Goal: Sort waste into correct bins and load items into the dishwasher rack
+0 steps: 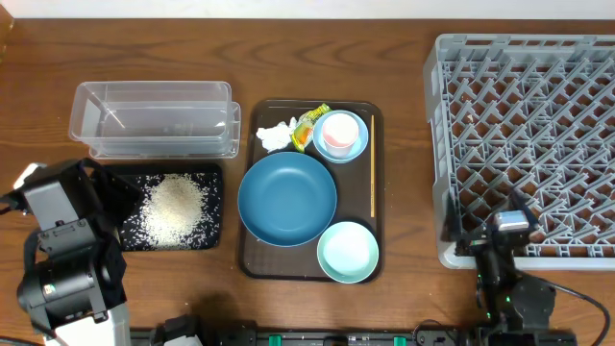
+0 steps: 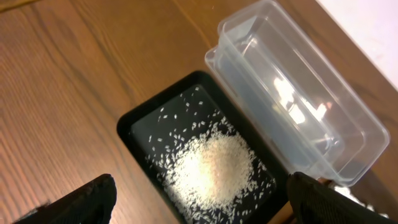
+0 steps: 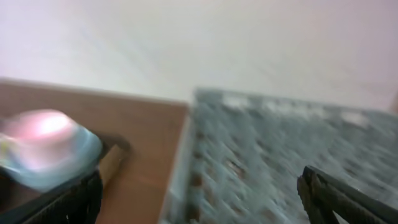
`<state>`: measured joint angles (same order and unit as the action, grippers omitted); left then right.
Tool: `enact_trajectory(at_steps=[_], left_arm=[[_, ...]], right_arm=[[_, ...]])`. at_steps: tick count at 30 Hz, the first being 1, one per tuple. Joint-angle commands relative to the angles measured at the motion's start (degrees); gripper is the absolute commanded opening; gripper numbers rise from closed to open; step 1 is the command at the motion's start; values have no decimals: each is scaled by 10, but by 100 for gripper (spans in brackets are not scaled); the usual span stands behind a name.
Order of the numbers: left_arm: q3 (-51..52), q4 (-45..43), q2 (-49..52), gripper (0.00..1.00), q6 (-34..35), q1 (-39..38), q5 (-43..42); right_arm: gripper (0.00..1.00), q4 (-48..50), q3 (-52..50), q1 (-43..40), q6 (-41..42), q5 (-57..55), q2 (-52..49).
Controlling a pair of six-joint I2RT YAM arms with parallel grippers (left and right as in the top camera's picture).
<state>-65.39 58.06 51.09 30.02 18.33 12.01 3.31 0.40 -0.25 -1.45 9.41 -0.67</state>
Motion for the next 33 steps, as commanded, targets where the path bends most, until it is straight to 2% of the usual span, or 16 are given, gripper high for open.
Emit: enact_trajectory(at_steps=[1,3,4,10,13,16,20,23,25,29,31,33], left_arm=[[-5,5,4,91,1,3,7],[-5,5,5,91,1,3,7],[-5,6,6,91,1,3,7],[-5,17,9,91,1,3,5],[-5,17,9,91,1,3,5],[-5,17,9,92,1,3,5],[-5,17,9,91,1,3,5],[-5,17,9,92,1,3,5],[-5,17,9,91,1,3,5],[-5,17,9,92,1,3,5],[-5,17,9,92,1,3,5],[-5,17,9,92,1,3,5]], right_arm=[[99,31,-1,-1,195,290,3],[99,32,-1,-1,278,431,3],[99,54,-1,0,311,436,3],[99,199,-1,-1,562,382,3],[99,223,2,-1,640,341,3],[99,217,16,-1,674,310,-3],[99,173,88,-1,631,319,-47],[99,75,191,-1,511,367,-118],[99,-29,274,-1,421,388,-177],[99,-307,461,5,226,371,-311],[99,-453,550,21,151,281,-374],[99,-575,633,55,129,137,-436]])
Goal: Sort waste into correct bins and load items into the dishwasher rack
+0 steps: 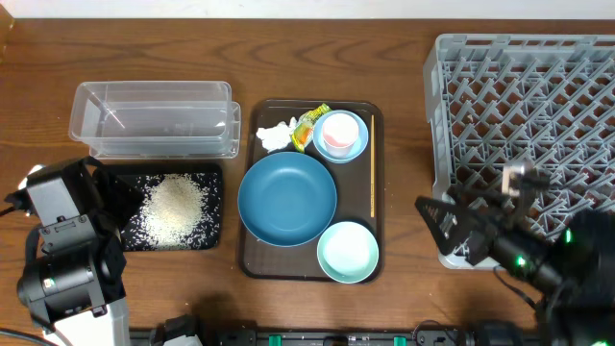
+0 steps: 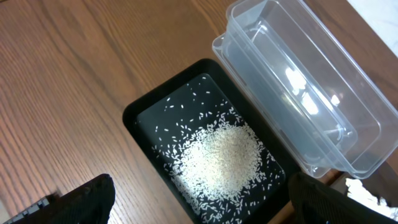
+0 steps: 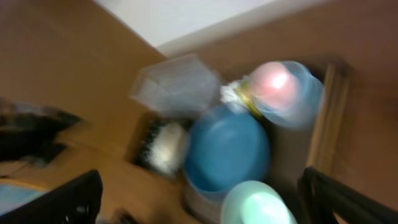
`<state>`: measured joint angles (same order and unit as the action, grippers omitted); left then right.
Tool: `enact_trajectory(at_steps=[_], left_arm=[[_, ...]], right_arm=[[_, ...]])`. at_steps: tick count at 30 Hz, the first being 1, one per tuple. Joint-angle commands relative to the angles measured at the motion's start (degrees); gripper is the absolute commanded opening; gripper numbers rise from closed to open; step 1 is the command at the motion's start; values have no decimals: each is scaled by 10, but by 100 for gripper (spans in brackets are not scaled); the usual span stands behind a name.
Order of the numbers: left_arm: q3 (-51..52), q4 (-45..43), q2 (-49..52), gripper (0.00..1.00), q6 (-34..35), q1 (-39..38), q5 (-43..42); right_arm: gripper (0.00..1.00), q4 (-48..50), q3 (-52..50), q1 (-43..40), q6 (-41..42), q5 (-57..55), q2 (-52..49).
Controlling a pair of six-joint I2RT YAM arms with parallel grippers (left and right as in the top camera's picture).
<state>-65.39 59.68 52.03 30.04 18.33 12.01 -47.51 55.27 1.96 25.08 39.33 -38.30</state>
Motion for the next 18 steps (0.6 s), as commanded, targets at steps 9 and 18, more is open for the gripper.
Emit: enact_trajectory(at_steps=[9,18], left_arm=[[-5,1,0,92,1,3,5],[-5,1,0,92,1,3,5]], right_arm=[[99,-228,206,290,-66,-299,-241],[99,-178,206,534,-9,-391,-423]])
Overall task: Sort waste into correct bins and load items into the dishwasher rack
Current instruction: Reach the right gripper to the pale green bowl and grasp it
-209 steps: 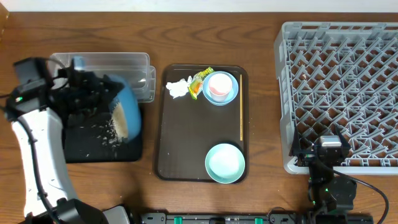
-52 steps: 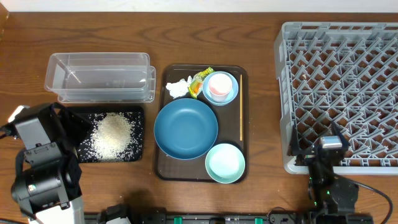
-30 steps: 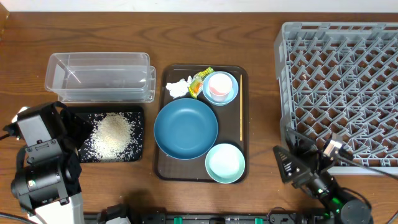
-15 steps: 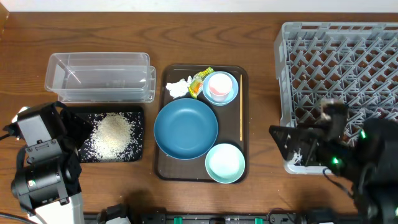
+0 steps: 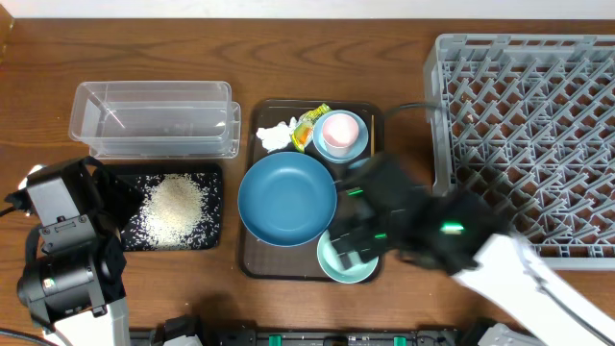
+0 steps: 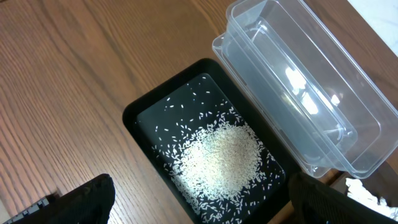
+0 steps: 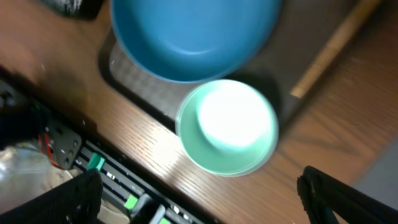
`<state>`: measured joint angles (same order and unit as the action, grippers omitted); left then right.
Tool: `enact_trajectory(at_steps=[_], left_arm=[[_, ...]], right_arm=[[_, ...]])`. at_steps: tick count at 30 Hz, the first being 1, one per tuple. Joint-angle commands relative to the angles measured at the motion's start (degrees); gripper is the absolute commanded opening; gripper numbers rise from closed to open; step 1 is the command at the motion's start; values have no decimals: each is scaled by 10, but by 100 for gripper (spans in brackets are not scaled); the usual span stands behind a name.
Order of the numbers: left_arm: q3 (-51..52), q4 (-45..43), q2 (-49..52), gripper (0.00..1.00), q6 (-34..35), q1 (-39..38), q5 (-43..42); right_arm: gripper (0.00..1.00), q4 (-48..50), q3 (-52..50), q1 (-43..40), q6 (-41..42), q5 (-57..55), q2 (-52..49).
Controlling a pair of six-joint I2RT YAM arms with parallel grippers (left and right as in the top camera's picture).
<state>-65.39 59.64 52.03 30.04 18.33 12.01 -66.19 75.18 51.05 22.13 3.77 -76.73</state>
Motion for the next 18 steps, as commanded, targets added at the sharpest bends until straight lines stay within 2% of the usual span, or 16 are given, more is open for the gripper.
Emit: enact_trajectory(at_steps=[1,3,5,6,8,12,18], left_arm=[[-5,1,0,92,1,3,5],[-5,1,0,92,1,3,5],[-5,1,0,92,1,3,5],[-5,1,0,92,1,3,5],[-5,1,0,92,1,3,5],[-5,1,0,92,1,3,5],[-5,1,0,92,1,3,5]], right_arm=[[99,15,7,53,21,-35,-61],[99,22,7,68,21,-30,-102],[79,18,7,76,23,-23,-137],[77,15,7,81,35,-22,-157],[80,10,7,88,67,-24,-191],[77,9,7,102,91,-24,-250],[59,21,7,127,91,-26,-296]])
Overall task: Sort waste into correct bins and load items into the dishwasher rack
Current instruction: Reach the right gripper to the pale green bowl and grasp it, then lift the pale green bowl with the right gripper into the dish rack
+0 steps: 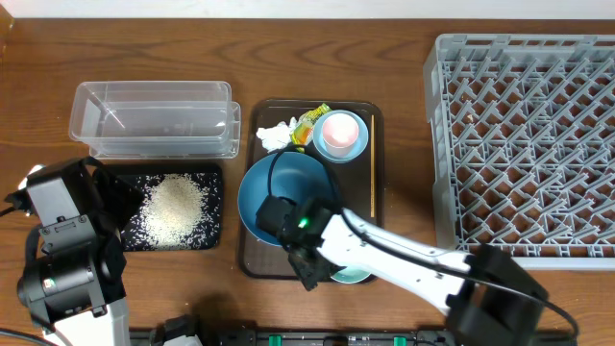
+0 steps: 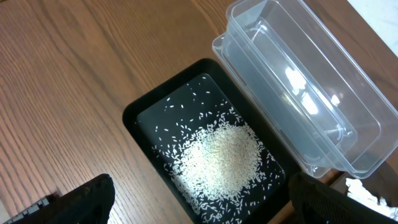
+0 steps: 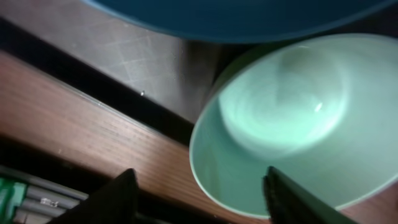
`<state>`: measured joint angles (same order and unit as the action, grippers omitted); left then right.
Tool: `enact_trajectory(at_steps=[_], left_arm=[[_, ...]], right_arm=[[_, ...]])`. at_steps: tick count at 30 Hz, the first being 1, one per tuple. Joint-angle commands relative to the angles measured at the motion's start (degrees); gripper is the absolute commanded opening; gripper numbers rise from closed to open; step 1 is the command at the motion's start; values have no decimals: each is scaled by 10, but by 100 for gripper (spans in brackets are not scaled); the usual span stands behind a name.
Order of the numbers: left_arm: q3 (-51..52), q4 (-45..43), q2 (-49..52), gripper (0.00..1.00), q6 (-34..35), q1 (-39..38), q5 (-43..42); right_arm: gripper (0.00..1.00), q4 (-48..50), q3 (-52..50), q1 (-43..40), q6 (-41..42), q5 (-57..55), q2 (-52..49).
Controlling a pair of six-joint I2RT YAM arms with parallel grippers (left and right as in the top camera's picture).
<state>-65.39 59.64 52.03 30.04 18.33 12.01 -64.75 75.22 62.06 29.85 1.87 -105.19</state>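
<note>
A mint-green bowl [image 3: 292, 124] sits at the front right of the brown tray [image 1: 357, 187], mostly hidden under my right arm in the overhead view. My right gripper [image 3: 199, 199] is open and low over the bowl's front-left rim, which lies between its fingers. On the same tray are a large blue plate [image 1: 279, 192], a pink cup in a small blue bowl [image 1: 338, 133], a chopstick [image 1: 373, 187], a crumpled tissue [image 1: 276, 135] and a yellow-green wrapper [image 1: 307, 125]. My left gripper [image 2: 202, 205] is open above the black tray of rice [image 2: 217, 162].
The grey dishwasher rack [image 1: 524, 144] fills the right side. A clear plastic bin [image 1: 154, 120] stands at the back left, just behind the black rice tray [image 1: 173, 210]. My left arm [image 1: 62, 240] stands at the front left.
My right gripper was above the mint bowl and is now down close at its front-left rim, still open. The left arm and all the objects are unchanged.
My right arm was folded at the front right beside the rack. Then it was raised over the rack's front-left corner, facing the tray. Then it hung over the mint bowl, and now sits low at its rim. The left gripper stayed open over the rice tray.
</note>
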Motion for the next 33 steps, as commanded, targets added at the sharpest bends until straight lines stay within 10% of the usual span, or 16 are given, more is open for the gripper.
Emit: enact_trajectory(at_steps=[1,17,33], left_arm=[[-5,1,0,92,1,3,5],[-5,1,0,92,1,3,5],[-5,1,0,92,1,3,5]], right_arm=[[59,10,6,21,15,-11,-16],[47,80,-47,34,64,-94,-28],[1,9,-10,20,68,-72,12]])
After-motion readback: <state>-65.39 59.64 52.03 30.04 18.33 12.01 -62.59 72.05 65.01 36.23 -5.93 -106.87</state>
